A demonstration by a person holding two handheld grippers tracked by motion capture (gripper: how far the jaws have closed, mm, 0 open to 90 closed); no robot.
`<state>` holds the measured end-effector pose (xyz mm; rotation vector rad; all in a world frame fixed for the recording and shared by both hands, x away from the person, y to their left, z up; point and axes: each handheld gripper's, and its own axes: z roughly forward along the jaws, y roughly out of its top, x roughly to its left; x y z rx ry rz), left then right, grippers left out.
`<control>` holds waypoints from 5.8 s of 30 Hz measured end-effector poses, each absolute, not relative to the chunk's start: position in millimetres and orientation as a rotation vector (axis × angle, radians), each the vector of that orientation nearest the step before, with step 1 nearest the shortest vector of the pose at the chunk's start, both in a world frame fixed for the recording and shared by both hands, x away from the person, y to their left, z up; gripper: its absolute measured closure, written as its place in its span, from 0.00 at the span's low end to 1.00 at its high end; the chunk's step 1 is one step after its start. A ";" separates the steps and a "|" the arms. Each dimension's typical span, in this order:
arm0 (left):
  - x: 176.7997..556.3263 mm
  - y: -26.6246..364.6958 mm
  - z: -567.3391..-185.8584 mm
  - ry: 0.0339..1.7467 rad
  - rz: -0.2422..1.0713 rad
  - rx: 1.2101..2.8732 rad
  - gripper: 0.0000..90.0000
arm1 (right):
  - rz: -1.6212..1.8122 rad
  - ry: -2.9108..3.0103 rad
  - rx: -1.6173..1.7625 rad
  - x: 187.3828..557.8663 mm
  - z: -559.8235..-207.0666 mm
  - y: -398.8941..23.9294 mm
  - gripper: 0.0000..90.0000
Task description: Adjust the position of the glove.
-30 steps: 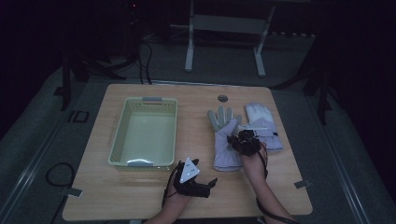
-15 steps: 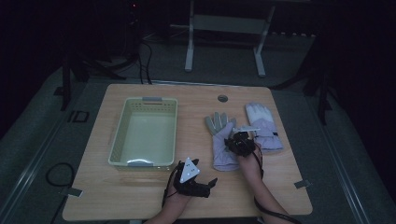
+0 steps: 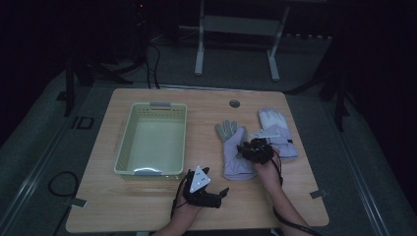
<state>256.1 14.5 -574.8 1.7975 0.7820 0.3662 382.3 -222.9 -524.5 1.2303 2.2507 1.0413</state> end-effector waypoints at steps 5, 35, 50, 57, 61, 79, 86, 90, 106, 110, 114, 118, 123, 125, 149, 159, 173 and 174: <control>256.1 14.6 -574.7 0.783 0.367 1.800 0.05 | 1.039 2.192 1.204 386.9 -511.7 -240.6 0.68; 257.2 14.9 -574.8 0.790 0.360 1.796 0.05 | 0.932 2.019 1.479 453.3 -525.1 -350.4 0.60; 257.1 14.8 -574.8 0.791 0.361 1.796 0.05 | 0.901 2.065 1.519 460.1 -541.6 -348.6 0.81; 257.3 15.0 -574.8 0.793 0.360 1.795 0.05 | 0.920 2.055 1.549 457.5 -533.4 -351.0 0.88; 257.3 15.0 -574.9 0.794 0.359 1.794 0.05 | 0.933 2.059 1.546 453.5 -525.2 -354.1 0.89; 257.5 14.7 -574.9 0.792 0.357 1.792 0.05 | 1.004 2.073 1.460 395.6 -464.3 -363.3 0.90; 257.3 14.4 -574.8 0.793 0.358 1.792 0.05 | 0.978 2.077 1.457 368.4 -458.2 -370.8 0.90; 257.4 14.5 -574.8 0.794 0.359 1.794 0.05 | 0.977 2.075 1.493 356.9 -468.2 -374.1 0.89; 257.0 14.4 -574.8 0.790 0.361 1.795 0.05 | 0.860 2.122 1.537 372.0 -523.2 -357.0 0.88; 257.0 14.4 -574.8 0.790 0.361 1.794 0.05 | 0.867 2.120 1.537 373.5 -529.6 -356.0 0.86; 257.1 14.5 -574.8 0.789 0.361 1.794 0.05 | 0.897 2.120 1.532 371.9 -525.2 -358.5 0.80; 257.1 14.3 -574.8 0.790 0.362 1.796 0.05 | 0.974 2.108 1.494 368.7 -511.7 -365.3 0.67; 257.2 14.3 -574.8 0.791 0.361 1.795 0.05 | 0.999 2.090 1.481 368.7 -503.2 -374.2 0.56; 257.2 14.2 -574.8 0.793 0.361 1.795 0.05 | 1.014 2.095 1.487 368.9 -505.4 -373.7 0.56; 257.5 14.4 -574.8 0.800 0.361 1.795 0.05 | 0.948 2.171 1.512 373.2 -527.2 -368.4 0.89; 257.4 14.3 -574.8 0.800 0.361 1.793 0.05 | 1.014 2.105 1.450 363.3 -477.9 -370.1 0.90; 257.2 14.3 -574.8 0.796 0.362 1.793 0.05 | 1.051 2.003 1.404 345.9 -418.2 -342.9 0.90; 257.2 14.3 -574.8 0.795 0.364 1.795 0.05 | 1.056 2.006 1.397 344.6 -417.1 -340.2 0.90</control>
